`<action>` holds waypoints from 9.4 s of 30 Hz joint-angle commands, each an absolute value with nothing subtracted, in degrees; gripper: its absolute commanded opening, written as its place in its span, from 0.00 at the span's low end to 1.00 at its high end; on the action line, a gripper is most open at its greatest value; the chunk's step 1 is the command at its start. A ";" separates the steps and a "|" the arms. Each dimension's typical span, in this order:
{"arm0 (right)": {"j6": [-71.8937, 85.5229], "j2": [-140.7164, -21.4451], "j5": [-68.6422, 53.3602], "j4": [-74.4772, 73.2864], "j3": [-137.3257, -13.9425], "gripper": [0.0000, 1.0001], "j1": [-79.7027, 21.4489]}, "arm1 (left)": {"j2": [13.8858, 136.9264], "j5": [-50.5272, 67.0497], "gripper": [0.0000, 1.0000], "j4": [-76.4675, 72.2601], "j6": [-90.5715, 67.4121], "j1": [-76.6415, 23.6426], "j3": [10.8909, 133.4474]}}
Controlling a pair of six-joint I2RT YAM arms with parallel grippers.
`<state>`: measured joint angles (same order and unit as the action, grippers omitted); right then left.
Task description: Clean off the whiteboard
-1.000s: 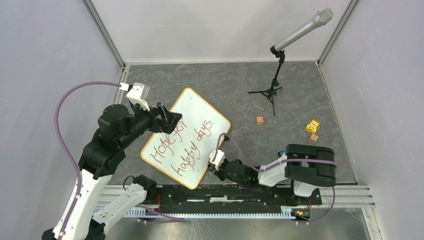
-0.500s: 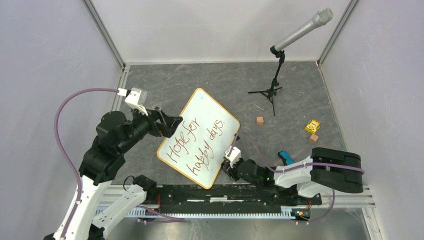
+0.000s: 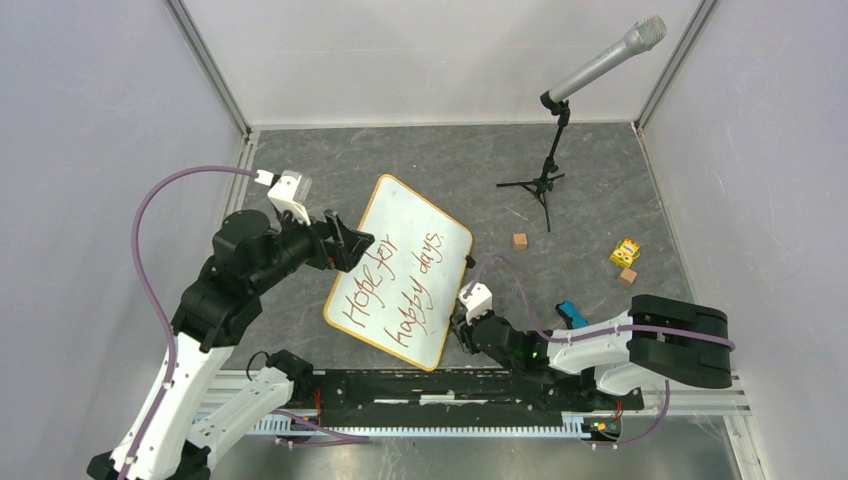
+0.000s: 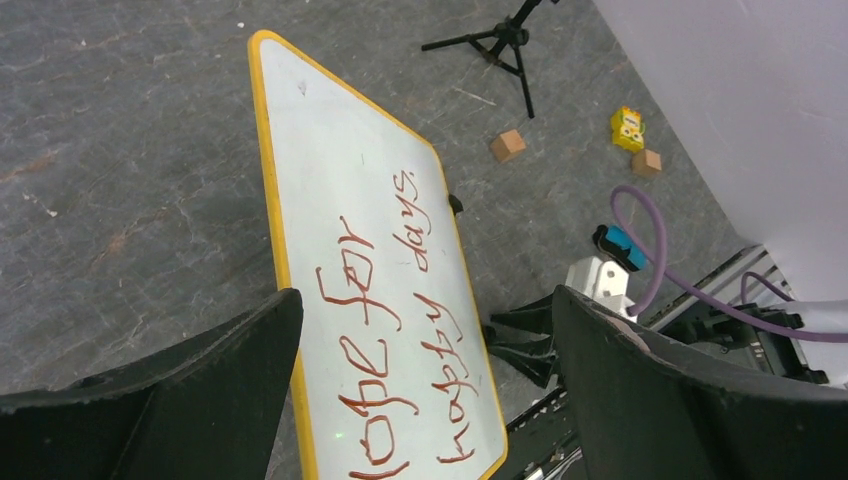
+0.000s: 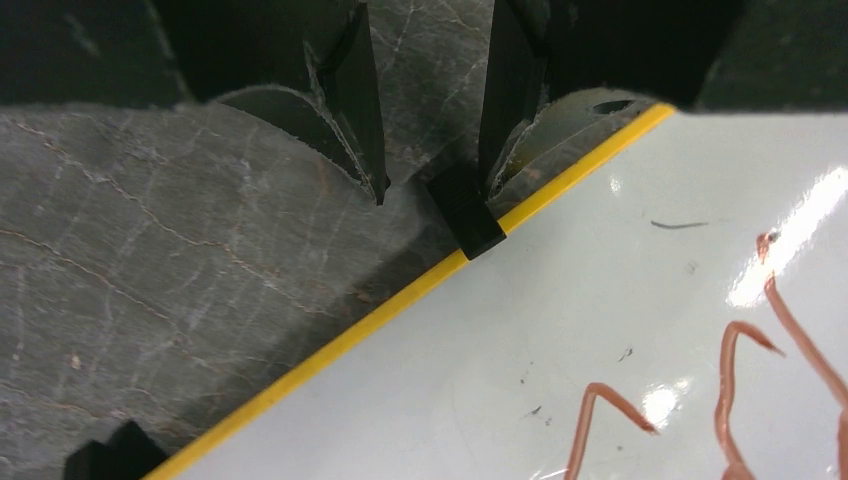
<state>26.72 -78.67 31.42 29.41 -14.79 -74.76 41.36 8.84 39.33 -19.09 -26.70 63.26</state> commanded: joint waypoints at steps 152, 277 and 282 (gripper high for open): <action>-5.42 -89.80 -2.30 42.93 -22.59 0.71 -62.19 | 47.18 28.31 1.00 34.80 -29.43 -22.50 68.23; 16.37 -56.65 15.40 -1.34 -36.01 0.05 -54.01 | 55.49 29.09 0.59 28.02 -14.83 -10.99 49.78; 14.61 -65.17 11.96 7.88 -45.26 0.03 -53.89 | 58.82 29.11 0.58 27.64 -16.56 -11.06 53.49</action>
